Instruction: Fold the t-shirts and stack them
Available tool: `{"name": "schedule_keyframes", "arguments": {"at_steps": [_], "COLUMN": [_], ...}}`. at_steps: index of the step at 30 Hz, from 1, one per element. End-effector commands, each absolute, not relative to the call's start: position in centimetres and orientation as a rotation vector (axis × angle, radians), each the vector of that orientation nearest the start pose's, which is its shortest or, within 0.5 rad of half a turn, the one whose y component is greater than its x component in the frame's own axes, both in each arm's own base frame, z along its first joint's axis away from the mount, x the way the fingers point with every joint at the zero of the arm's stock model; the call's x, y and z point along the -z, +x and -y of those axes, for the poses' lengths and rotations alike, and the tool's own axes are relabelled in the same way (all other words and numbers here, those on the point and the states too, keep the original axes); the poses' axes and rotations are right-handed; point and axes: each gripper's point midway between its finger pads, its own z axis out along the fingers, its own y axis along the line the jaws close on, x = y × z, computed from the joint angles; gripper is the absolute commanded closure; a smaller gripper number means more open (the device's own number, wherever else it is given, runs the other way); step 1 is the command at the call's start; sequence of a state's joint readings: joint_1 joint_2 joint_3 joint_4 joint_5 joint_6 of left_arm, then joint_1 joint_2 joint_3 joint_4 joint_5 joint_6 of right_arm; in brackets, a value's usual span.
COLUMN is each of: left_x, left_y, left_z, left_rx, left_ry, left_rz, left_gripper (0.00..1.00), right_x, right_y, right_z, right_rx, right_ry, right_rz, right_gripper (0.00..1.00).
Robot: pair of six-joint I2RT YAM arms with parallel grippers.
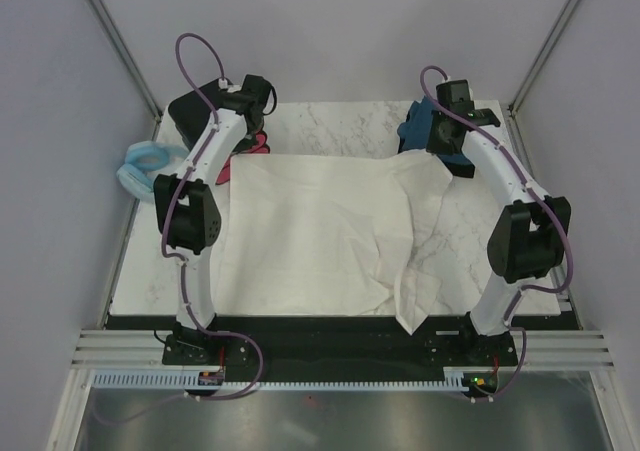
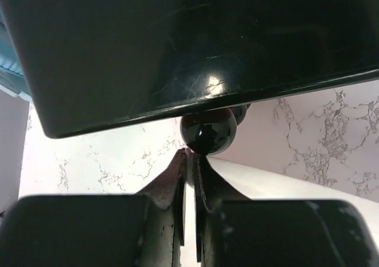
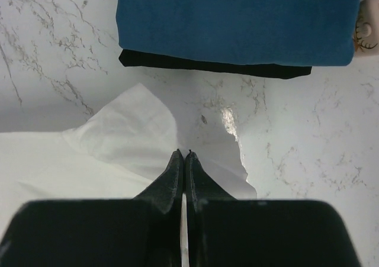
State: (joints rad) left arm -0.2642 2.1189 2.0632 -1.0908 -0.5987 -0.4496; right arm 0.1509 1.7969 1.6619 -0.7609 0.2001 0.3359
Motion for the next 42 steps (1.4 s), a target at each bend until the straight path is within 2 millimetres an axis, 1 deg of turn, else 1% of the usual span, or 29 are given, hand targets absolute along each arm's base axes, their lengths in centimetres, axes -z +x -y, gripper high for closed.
{"name": "schedule_keyframes", "arguments": {"at_steps": [1, 2, 3, 4, 6, 7, 8, 9, 10, 12, 13, 14, 16, 18, 22, 26, 28, 30, 32, 33, 34, 35, 36, 37, 38, 39, 40, 41, 42], "left_x": [-17.3, -17.4, -16.8, -16.7, -17.0, -17.2, -17.5, -17.8, -18.8, -19.6, -20.9, -21.4, -23.2, -24.2, -27.1, -30.3, -30.8, -31.1, -29.8, -30.2, -27.7, -26.8, -26.8, -23.9, -22.9, -22.2, -20.6, -19.9, -19.0], "left_y": [49.3, 49.5, 49.7, 49.8, 49.8, 49.8, 49.7, 49.6, 49.5, 49.2, 49.0, 48.8, 48.3, 47.9, 47.0, 46.0, 45.6, 44.9, 43.4, 42.1, 40.8, 39.6, 38.1, 36.5, 35.1, 34.3, 32.4, 31.4, 30.6], "left_z": [3.4, 3.4, 3.5, 3.4, 3.4, 3.3, 3.3, 3.3, 3.5, 3.4, 3.5, 3.5, 3.5, 3.5, 3.3, 2.5, 2.6, 3.8, 4.7, 6.6, 7.4, 9.3, 10.2, 10.8, 12.3, 13.6, 13.7, 14.7, 15.4], "left_rx": [-0.564, -0.568, -0.576, -0.585, -0.586, -0.587, -0.583, -0.573, -0.552, -0.530, -0.504, -0.497, -0.464, -0.445, -0.414, -0.421, -0.397, -0.307, -0.288, -0.224, -0.238, -0.211, -0.166, -0.178, -0.134, -0.064, -0.045, -0.001, 0.049], "left_ry": [-0.378, -0.373, -0.364, -0.357, -0.361, -0.368, -0.373, -0.378, -0.393, -0.409, -0.419, -0.427, -0.437, -0.443, -0.449, -0.459, -0.466, -0.441, -0.424, -0.384, -0.349, -0.294, -0.295, -0.261, -0.212, -0.205, -0.180, -0.143, -0.124], "left_rz": [-2.395, -2.392, -2.404, -2.406, -2.400, -2.394, -2.389, -2.383, -2.364, -2.349, -2.324, -2.314, -2.283, -2.266, -2.213, -2.140, -2.133, -2.153, -2.196, -2.200, -2.265, -2.295, -2.298, -2.368, -2.394, -2.408, -2.444, -2.459, -2.481], "left_gripper": [0.98, 0.98, 0.95, 0.89, 0.81, 0.78, 0.75, 0.73, 0.73, 0.72, 0.72, 0.72, 0.71, 0.70, 0.67, 0.64, 0.64, 0.65, 0.65, 0.65, 0.64, 0.64, 0.64, 0.64, 0.64, 0.64, 0.64, 0.64, 0.64], "right_x": [-21.0, -20.3, -20.2, -20.7, -20.4, -20.7, -20.6, -20.6, -20.6, -21.5, -21.7, -22.6, -23.3, -24.6, -27.6, -31.5, -33.1, -33.4, -33.4, -32.0, -31.4, -30.5, -28.1, -28.2, -27.6, -25.3, -25.4, -24.6, -22.3], "right_y": [48.6, 48.9, 49.2, 49.5, 49.8, 50.0, 50.1, 50.0, 49.9, 49.6, 49.4, 49.3, 49.2, 48.8, 48.3, 47.2, 46.4, 45.7, 44.1, 43.3, 41.9, 41.0, 39.5, 38.1, 37.1, 35.6, 34.3, 33.3, 32.1], "right_z": [-6.0, -6.0, -6.2, -6.2, -6.4, -6.4, -6.4, -6.5, -6.8, -6.7, -6.9, -7.0, -7.1, -7.2, -7.5, -7.2, -7.1, -7.0, -6.4, -6.0, -5.4, -5.2, -5.1, -5.6, -5.7, -6.0, -6.0, -6.4, -6.6], "right_rx": [-0.010, -0.003, -0.004, -0.007, -0.005, -0.006, -0.007, -0.014, -0.023, -0.029, -0.039, -0.056, -0.079, -0.099, -0.141, -0.160, -0.171, -0.170, -0.141, -0.116, -0.087, -0.078, -0.063, -0.113, -0.130, -0.142, -0.166, -0.198, -0.199], "right_ry": [0.275, 0.273, 0.267, 0.266, 0.264, 0.265, 0.265, 0.258, 0.248, 0.256, 0.250, 0.247, 0.247, 0.250, 0.247, 0.253, 0.246, 0.240, 0.247, 0.253, 0.277, 0.280, 0.281, 0.280, 0.285, 0.292, 0.302, 0.323, 0.330], "right_rz": [-2.302, -2.321, -2.322, -2.312, -2.320, -2.312, -2.316, -2.319, -2.322, -2.301, -2.297, -2.275, -2.250, -2.226, -2.161, -2.075, -2.046, -2.047, -2.063, -2.102, -2.138, -2.171, -2.246, -2.254, -2.274, -2.334, -2.327, -2.352, -2.412], "right_gripper": [1.00, 1.00, 1.00, 1.00, 1.00, 0.97, 0.89, 0.74, 0.74, 0.70, 0.68, 0.66, 0.61, 0.56, 0.56, 0.52, 0.51, 0.52, 0.52, 0.52, 0.52, 0.52, 0.52, 0.52, 0.53, 0.54, 0.54, 0.55, 0.55]}}
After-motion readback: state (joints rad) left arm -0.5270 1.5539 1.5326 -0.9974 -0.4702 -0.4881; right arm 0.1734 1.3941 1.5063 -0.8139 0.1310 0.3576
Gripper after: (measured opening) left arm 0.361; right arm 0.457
